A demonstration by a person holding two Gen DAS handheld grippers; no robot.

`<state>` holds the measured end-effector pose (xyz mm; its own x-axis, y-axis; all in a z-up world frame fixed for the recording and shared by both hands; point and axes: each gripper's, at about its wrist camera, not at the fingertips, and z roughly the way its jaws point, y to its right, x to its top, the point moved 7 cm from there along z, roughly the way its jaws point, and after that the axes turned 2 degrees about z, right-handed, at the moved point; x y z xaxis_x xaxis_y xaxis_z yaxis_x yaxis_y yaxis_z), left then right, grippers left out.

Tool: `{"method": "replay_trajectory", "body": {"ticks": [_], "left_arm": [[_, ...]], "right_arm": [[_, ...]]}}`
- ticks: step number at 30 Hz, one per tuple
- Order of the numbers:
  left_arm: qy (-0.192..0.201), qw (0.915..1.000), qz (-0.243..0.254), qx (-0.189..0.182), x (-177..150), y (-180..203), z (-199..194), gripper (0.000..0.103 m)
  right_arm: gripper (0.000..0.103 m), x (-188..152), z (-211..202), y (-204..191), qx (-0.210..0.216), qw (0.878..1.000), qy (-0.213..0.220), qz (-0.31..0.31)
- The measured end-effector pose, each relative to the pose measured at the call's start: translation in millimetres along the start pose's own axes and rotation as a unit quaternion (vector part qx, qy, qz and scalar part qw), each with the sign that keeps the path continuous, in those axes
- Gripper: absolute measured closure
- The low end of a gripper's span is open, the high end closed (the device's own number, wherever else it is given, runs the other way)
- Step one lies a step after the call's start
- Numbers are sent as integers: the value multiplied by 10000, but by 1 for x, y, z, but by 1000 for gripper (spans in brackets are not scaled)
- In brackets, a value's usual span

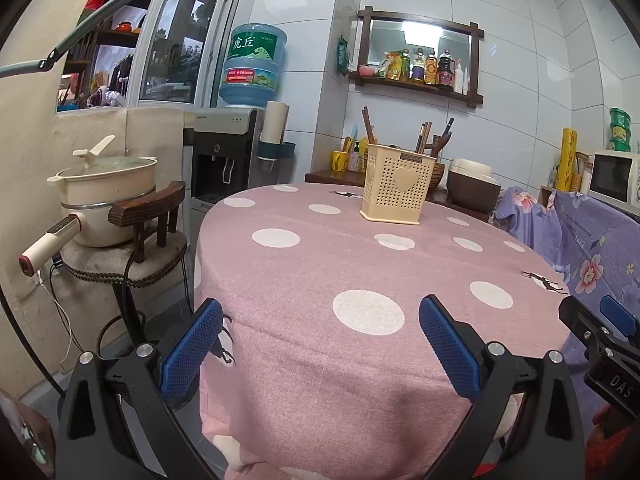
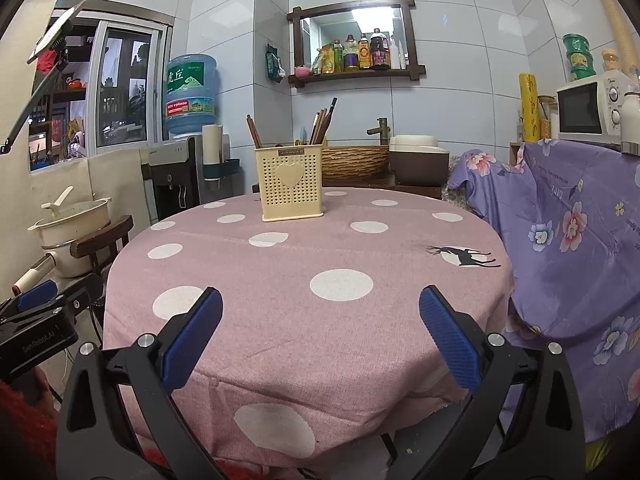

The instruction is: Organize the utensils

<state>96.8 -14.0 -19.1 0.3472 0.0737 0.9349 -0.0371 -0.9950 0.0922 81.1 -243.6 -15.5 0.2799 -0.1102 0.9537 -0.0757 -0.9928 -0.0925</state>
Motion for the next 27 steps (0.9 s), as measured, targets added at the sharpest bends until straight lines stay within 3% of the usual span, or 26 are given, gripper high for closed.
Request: {"method": "replay_trajectory", "body": {"ticks": [27], "left_arm": [[-15, 10000, -2, 34, 0, 0, 0, 5]], "right_arm": [[6, -2, 0, 0, 4, 10000, -13, 7]]}}
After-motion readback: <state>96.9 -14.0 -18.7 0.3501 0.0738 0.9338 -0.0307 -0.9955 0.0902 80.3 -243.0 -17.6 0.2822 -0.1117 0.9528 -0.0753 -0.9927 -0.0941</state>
